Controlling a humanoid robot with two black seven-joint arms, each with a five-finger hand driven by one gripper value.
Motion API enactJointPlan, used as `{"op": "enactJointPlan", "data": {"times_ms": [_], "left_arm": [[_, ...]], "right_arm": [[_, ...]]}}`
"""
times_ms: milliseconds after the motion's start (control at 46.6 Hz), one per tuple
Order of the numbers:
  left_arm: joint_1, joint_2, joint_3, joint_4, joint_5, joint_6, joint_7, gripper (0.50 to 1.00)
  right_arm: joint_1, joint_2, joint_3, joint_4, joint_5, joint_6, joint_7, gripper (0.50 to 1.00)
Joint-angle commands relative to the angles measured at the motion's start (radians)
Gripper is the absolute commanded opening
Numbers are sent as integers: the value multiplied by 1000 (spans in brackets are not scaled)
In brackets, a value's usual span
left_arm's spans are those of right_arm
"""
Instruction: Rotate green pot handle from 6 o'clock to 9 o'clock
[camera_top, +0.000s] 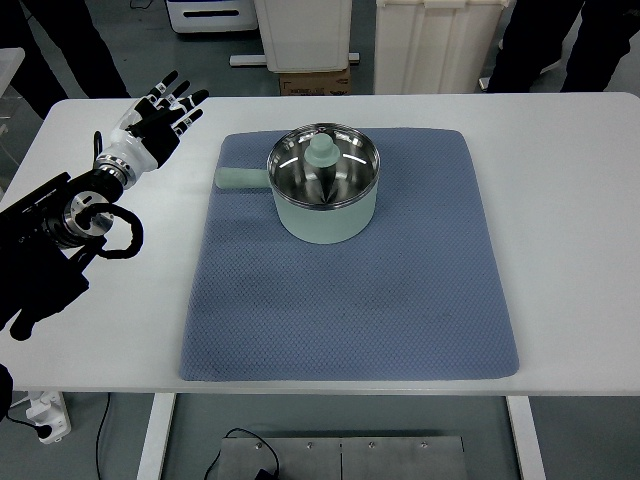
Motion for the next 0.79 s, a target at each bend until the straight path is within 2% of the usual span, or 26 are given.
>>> {"op": "enactJointPlan", "data": {"times_ms": [0,772], "left_arm": [[2,-8,0,0,1,0,0,1000],[40,-22,0,0,9,-2,-14,1000]], "right_arm": [[0,0,1,0,-1,0,0,1000],[-11,0,4,-5,1,-6,-6,1000]]}}
